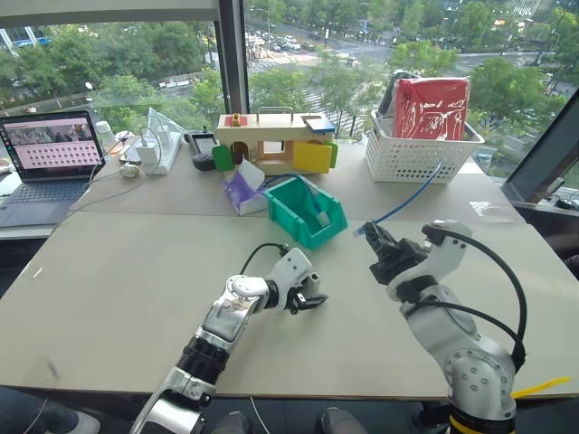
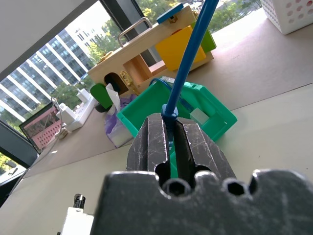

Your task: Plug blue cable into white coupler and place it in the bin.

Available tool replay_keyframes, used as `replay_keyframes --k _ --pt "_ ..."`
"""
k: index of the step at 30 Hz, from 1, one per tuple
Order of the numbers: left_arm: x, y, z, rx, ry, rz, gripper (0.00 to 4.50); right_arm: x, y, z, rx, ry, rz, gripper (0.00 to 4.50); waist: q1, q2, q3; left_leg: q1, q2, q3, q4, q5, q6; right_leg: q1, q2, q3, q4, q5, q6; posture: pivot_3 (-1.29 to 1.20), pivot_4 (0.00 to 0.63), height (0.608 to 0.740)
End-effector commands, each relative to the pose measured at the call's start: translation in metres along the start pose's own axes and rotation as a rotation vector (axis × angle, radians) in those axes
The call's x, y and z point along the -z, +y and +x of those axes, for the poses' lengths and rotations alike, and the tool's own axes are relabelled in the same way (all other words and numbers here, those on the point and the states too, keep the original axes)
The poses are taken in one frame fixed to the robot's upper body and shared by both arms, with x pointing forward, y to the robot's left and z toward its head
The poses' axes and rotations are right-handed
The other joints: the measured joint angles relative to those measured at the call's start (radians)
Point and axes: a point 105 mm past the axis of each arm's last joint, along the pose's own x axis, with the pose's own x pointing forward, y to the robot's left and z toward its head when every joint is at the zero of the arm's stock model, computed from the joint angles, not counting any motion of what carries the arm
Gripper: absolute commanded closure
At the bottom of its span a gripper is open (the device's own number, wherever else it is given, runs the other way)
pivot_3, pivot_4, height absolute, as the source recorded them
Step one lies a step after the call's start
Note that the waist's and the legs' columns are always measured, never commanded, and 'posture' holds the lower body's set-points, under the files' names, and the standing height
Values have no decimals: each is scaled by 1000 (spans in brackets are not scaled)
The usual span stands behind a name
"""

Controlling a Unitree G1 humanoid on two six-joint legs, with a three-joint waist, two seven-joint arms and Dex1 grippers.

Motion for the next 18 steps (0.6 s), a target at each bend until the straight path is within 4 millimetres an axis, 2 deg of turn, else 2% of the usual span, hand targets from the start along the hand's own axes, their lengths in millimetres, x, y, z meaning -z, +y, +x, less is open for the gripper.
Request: replay_keyframes --k 1,2,4,7,11,18 --pt "33 -5 1 12 109 -76 3539 -2 4 -4 -22 2 -39 4500 2 0 0 0 0 0 0 0 0 0 0 0 0 0 0 0 150 735" --pt "27 -4 2 16 92 -66 3869 9 -3 -6 3 57 -82 4500 3 0 0 0 0 0 0 0 0 0 0 0 -1 0 0 0 150 735" --pt "18 -5 4 34 70 -55 3875 25 -13 -10 39 138 -141 4500 3 0 -1 -1 -1 -1 -1 0 0 0 -1 0 -1 0 0 0 150 735" --pt "8 -10 4 80 64 -29 3875 35 -17 -13 49 170 -147 4500 4 0 -1 -2 -1 0 -1 0 0 -1 -2 0 -1 -1 0 0 150 735" --pt "5 -29 -4 195 163 37 3875 44 -6 -11 -1 185 -106 4500 2 0 -1 -2 -1 -2 -1 0 0 -2 -1 0 -1 -1 -1 0 150 735" --pt "-9 -20 -3 127 170 33 3875 55 16 -7 -95 242 14 4500 8 0 -1 -3 -2 -7 -1 0 0 -2 -1 0 -2 -1 0 0 150 735"
